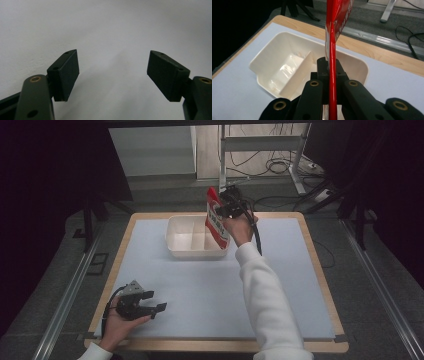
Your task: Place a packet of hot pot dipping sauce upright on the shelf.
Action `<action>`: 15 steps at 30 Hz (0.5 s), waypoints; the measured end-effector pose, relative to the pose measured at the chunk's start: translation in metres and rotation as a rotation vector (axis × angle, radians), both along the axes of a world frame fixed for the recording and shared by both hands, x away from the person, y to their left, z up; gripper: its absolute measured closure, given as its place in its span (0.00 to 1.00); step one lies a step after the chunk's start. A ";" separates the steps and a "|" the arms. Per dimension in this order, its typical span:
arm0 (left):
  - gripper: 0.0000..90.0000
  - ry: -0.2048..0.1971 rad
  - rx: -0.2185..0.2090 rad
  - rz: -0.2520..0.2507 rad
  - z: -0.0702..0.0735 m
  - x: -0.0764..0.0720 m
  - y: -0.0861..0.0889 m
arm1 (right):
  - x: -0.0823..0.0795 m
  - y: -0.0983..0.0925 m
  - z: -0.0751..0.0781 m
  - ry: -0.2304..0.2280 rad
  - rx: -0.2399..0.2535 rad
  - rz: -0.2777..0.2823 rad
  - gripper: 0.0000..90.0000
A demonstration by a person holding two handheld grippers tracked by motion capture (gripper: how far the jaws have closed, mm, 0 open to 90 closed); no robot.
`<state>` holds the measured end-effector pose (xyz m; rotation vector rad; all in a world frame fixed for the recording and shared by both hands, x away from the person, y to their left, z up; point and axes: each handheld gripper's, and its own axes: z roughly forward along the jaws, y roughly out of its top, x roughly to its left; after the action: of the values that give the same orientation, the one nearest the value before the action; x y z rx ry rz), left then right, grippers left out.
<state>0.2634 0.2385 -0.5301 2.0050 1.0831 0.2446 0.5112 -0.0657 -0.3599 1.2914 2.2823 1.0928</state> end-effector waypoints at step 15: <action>0.29 0.004 0.006 -0.005 0.000 0.000 0.000 | 0.006 -0.011 -0.021 0.070 0.022 0.005 0.89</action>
<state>0.2632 0.2382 -0.5302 2.0141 1.0815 0.2418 0.5175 -0.0764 -0.3811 1.3538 2.3309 1.0942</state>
